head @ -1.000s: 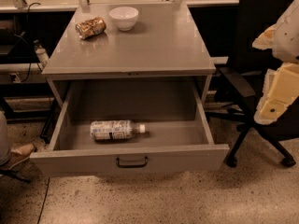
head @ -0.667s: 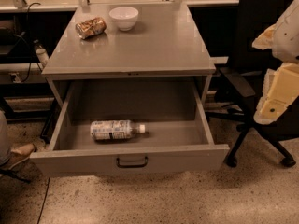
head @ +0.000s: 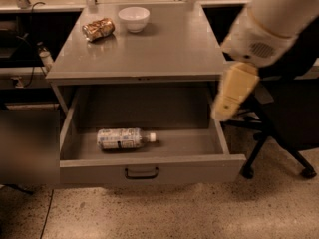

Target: Pick blue plastic bottle from top drawer and place on counter

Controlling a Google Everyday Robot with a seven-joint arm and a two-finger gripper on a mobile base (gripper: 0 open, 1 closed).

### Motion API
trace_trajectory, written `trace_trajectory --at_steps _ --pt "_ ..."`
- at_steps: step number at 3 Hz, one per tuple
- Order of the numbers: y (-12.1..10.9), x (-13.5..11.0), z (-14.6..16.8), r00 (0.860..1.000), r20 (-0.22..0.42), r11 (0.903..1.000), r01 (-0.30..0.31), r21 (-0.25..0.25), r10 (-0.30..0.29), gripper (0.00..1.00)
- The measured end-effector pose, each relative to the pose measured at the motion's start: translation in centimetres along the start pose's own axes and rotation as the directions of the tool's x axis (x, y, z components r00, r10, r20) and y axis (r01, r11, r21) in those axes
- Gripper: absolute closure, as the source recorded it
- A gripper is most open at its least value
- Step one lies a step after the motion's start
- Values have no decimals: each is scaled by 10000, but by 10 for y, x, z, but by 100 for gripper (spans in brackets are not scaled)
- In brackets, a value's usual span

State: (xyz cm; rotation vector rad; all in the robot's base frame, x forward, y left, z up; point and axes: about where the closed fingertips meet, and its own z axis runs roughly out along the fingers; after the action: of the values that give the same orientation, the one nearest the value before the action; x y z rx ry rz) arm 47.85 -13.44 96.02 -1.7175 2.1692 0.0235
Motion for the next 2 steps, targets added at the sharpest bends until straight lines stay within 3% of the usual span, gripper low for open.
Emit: trace_trajectory --at_steps 1,2 --pt "4 -53 33 9964 763 9972 423 -615 -376 0" --pt "19 -103 60 9810 1536 9843 1364 -1122 -1184 0"
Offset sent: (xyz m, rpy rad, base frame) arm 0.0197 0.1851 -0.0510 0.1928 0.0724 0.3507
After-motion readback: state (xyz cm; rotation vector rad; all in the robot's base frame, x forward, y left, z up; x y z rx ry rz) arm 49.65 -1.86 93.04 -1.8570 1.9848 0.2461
